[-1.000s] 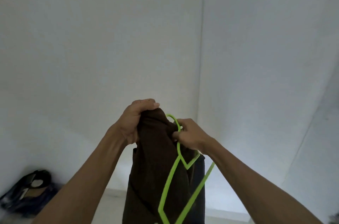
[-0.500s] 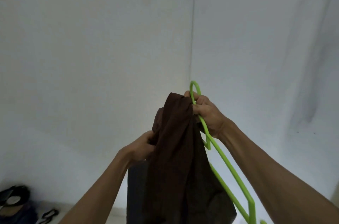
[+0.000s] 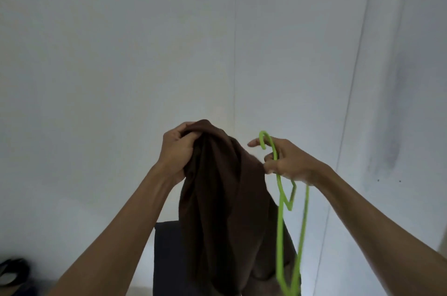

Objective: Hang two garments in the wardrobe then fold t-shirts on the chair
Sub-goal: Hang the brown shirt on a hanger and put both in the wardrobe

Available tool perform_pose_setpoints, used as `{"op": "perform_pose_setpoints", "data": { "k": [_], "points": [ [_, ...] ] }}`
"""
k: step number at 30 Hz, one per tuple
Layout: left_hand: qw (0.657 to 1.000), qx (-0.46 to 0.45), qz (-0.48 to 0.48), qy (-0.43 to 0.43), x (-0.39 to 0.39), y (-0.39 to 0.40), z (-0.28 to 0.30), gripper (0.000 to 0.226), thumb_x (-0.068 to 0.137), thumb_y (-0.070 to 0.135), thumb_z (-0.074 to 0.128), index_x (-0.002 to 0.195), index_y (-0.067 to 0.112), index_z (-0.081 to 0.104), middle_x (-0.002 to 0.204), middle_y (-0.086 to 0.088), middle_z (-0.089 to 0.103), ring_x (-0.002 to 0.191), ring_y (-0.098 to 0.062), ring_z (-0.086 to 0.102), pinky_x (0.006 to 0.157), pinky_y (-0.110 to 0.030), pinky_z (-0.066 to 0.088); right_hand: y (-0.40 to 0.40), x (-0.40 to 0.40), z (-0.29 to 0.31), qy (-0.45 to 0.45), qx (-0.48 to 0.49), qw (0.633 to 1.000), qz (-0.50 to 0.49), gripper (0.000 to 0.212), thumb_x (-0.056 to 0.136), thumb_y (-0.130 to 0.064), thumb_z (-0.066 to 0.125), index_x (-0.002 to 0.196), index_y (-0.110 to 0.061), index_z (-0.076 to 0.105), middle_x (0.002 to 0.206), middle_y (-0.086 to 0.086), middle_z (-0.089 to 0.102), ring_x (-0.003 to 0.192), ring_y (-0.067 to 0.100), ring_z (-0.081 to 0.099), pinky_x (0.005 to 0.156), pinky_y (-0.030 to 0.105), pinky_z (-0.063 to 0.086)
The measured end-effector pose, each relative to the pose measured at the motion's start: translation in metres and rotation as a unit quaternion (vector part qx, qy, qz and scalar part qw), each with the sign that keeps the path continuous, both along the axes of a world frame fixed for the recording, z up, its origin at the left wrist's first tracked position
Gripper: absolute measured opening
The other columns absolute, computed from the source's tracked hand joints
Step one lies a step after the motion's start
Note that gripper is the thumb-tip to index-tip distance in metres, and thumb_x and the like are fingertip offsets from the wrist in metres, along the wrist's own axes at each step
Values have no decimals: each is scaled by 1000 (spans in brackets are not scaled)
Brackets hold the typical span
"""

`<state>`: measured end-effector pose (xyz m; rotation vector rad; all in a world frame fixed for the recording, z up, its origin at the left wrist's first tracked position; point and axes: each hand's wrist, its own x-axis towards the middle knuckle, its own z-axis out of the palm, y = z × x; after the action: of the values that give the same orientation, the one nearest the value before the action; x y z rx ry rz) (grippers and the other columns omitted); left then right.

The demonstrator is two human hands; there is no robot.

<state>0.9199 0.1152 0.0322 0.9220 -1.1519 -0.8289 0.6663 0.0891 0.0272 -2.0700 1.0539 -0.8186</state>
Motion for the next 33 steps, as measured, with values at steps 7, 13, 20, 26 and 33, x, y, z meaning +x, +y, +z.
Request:
{"op": "perform_pose_setpoints", "data": {
  "k": [7, 13, 20, 26, 33],
  "points": [
    [995, -13, 22, -98, -39, 0, 34, 9, 84, -5, 68, 88, 1, 73, 83, -12, 74, 76, -23, 72, 74, -35, 62, 2, 37, 10, -63, 9, 998, 23, 32, 83, -18, 82, 111, -16, 68, 65, -9, 68, 57, 5, 63, 53, 20, 51],
    [963, 62, -2, -263, 6, 4, 38, 33, 70, -4, 84, 100, 1, 72, 95, -18, 75, 89, -31, 74, 76, -38, 62, -14, 31, 10, -190, 12, 982, -18, 8, 91, -6, 69, 98, -4, 67, 53, -8, 57, 47, 7, 53, 49, 24, 38],
    [952, 112, 50, -281, 31, 4, -8, 28, 87, 32, 76, 111, 19, 74, 103, 1, 77, 100, -18, 71, 98, -44, 55, -28, 41, 17, -266, 34, 962, 44, 7, 97, -4, 59, 93, -10, 59, 48, -1, 40, 43, 13, 34, 51, 31, 24],
    [933, 185, -121, -283, 7, 7, -57, 79, 55, 31, 95, 125, 16, 61, 118, 4, 70, 101, 0, 68, 85, -17, 54, -25, 79, 39, -356, 34, 933, 43, 6, 97, -4, 58, 92, -7, 57, 48, -3, 41, 41, 9, 37, 45, 22, 30],
    [993, 112, -5, -36, -24, 0, -53, 10, 100, 3, 51, 93, 8, 56, 70, -3, 62, 54, -1, 62, 46, -10, 45, -23, 69, 66, -245, 53, 967, 42, 38, 93, -10, 68, 128, -9, 56, 43, -7, 42, 40, 11, 33, 42, 27, 25]
  ]
}}
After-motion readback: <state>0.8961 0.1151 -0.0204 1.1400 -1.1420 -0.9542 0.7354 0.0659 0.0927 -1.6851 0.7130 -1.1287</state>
